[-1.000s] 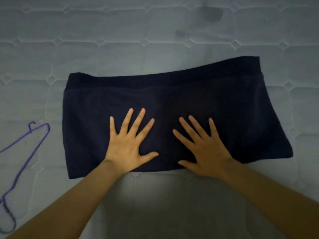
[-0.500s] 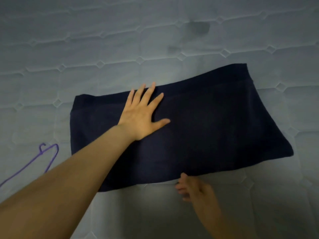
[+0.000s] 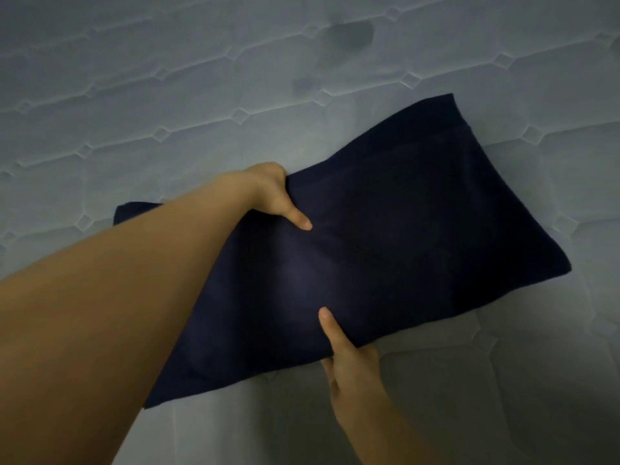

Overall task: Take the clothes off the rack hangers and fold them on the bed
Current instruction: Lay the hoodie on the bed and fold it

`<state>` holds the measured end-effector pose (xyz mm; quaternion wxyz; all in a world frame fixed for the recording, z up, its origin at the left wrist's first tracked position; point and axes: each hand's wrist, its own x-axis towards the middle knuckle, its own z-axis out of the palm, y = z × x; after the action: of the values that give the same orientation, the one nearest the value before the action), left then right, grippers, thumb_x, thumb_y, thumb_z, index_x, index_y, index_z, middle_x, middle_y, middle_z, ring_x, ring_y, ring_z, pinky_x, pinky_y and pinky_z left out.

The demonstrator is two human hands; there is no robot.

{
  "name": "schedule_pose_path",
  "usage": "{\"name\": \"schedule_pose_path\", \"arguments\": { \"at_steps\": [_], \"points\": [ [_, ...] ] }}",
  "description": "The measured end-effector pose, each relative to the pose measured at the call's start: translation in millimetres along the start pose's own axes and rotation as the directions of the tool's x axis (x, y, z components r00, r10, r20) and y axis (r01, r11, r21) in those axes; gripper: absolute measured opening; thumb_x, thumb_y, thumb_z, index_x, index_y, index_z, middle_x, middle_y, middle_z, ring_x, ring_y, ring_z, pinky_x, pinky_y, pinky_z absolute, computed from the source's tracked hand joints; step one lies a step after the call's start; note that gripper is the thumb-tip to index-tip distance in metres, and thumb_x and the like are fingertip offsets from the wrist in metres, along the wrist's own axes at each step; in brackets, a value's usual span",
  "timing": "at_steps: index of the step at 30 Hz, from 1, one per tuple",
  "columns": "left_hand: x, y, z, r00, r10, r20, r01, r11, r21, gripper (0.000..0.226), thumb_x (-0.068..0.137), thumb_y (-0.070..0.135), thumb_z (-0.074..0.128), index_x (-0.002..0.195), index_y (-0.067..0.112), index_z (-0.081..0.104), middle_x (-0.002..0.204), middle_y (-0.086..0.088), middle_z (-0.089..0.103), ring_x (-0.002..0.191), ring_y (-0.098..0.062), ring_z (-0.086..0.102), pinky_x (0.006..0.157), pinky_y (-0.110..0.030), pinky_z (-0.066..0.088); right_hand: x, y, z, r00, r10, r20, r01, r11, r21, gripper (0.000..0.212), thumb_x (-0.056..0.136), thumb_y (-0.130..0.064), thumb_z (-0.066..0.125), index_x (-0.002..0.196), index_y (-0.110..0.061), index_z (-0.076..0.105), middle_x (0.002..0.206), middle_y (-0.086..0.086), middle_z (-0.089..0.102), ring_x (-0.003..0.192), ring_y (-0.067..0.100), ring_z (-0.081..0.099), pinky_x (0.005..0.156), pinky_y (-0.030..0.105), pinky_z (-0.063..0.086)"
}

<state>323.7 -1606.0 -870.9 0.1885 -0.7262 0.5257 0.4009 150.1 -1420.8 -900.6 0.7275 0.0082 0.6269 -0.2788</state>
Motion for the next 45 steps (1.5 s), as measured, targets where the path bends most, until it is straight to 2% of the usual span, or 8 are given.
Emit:
{"name": "schedule_pose_path", "arguments": {
  "at_steps": [8, 16, 24, 29, 33, 38, 41, 45],
  "points": [
    [-44.9, -19.1, -3.9, 0.978, 0.062, 0.201, 0.05, 0.861, -0.507, 0.036, 0.068, 0.037, 0.08, 0.101, 0.027, 0.068, 0.102, 0.005, 0.072, 0.092, -0.016, 0.069, 0.094, -0.035, 0.051, -36.2, -38.9, -20.4, 0.99, -0.095, 0.108, 0.095, 0.995, 0.008, 0.035, 0.076, -0.016, 0.069, 0.109, -0.022, 0.063, 0.103, -0.009, 0.072, 0.093, 0.008, 0.069, 0.079, 0.028, 0.05],
    [-125.3, -34.4, -62.5, 0.984, 0.004, -0.176, -0.166, 0.349, -0.922, 0.056, 0.059, 0.029, 0.077, 0.11, 0.011, 0.065, 0.102, -0.001, 0.073, 0.093, -0.014, 0.069, 0.079, -0.025, 0.056, -84.1, -168.4, 43.1, 0.888, -0.4, 0.225, 0.447, 0.866, -0.223, 0.044, 0.06, -0.033, 0.074, 0.102, -0.02, 0.068, 0.095, -0.005, 0.074, 0.087, 0.013, 0.07, 0.075, 0.033, 0.053],
    [-192.5, -47.5, -109.9, 0.87, -0.046, -0.491, -0.492, -0.018, -0.87, 0.056, 0.065, 0.009, 0.078, 0.118, 0.01, 0.06, 0.112, -0.001, 0.07, 0.105, -0.013, 0.065, 0.084, -0.024, 0.052, -146.5, -267.5, 121.9, 0.599, -0.611, 0.517, 0.792, 0.547, -0.272, 0.019, 0.07, -0.025, 0.075, 0.086, -0.025, 0.066, 0.084, -0.011, 0.073, 0.086, 0.007, 0.069, 0.07, 0.023, 0.056],
    [-224.8, -52.2, -84.2, 0.829, 0.043, -0.558, -0.537, -0.221, -0.814, 0.068, 0.056, 0.043, 0.082, 0.118, 0.026, 0.06, 0.122, 0.006, 0.064, 0.114, -0.01, 0.06, 0.087, -0.022, 0.052, -151.6, -263.0, 115.2, 0.622, -0.575, 0.532, 0.775, 0.548, -0.314, 0.048, 0.049, -0.056, 0.07, 0.086, -0.025, 0.068, 0.091, -0.013, 0.073, 0.088, 0.003, 0.069, 0.076, 0.023, 0.053],
    [-216.4, -57.9, -7.8, 0.903, -0.079, -0.423, -0.43, -0.163, -0.888, 0.087, 0.036, 0.057, 0.087, 0.114, 0.029, 0.059, 0.115, 0.014, 0.067, 0.107, -0.003, 0.062, 0.088, -0.019, 0.05, -115.1, -220.3, 69.5, 0.716, -0.485, 0.502, 0.698, 0.524, -0.488, 0.042, 0.059, -0.047, 0.07, 0.092, -0.022, 0.071, 0.09, -0.009, 0.072, 0.082, 0.003, 0.069, 0.071, 0.02, 0.055],
    [-199.9, -56.1, 125.7, 0.974, -0.187, -0.129, -0.142, -0.06, -0.988, 0.105, 0.021, 0.067, 0.085, 0.114, 0.03, 0.055, 0.099, 0.019, 0.068, 0.091, 0.002, 0.065, 0.088, -0.024, 0.048, -59.2, -146.7, -29.2, 0.926, -0.164, 0.339, 0.376, 0.462, -0.803, 0.042, 0.073, -0.041, 0.072, 0.107, -0.017, 0.068, 0.105, -0.001, 0.069, 0.097, 0.017, 0.064, 0.094, 0.035, 0.048],
    [-200.0, -52.5, 166.2, 0.994, -0.106, 0.016, 0.02, 0.032, -0.999, 0.1, 0.039, 0.051, 0.089, 0.126, 0.028, 0.046, 0.092, 0.023, 0.06, 0.084, 0.005, 0.059, 0.072, -0.014, 0.045, -43.2, -118.8, -72.1, 0.969, -0.032, 0.243, 0.238, 0.373, -0.897, 0.036, 0.084, -0.027, 0.067, 0.114, -0.009, 0.063, 0.098, -0.002, 0.067, 0.084, 0.011, 0.06, 0.077, 0.021, 0.049],
    [-186.4, -68.0, 171.5, 0.993, -0.085, 0.085, 0.094, 0.106, -0.99, 0.12, 0.016, 0.06, 0.088, 0.125, 0.026, 0.05, 0.106, 0.016, 0.064, 0.1, -0.005, 0.059, 0.089, -0.025, 0.043, -29.3, -115.8, -82.3, 0.96, -0.024, 0.28, 0.259, 0.46, -0.849, 0.049, 0.064, -0.017, 0.085, 0.105, -0.012, 0.058, 0.103, 0.001, 0.066, 0.081, 0.006, 0.062, 0.058, 0.011, 0.05]
  ]
}}
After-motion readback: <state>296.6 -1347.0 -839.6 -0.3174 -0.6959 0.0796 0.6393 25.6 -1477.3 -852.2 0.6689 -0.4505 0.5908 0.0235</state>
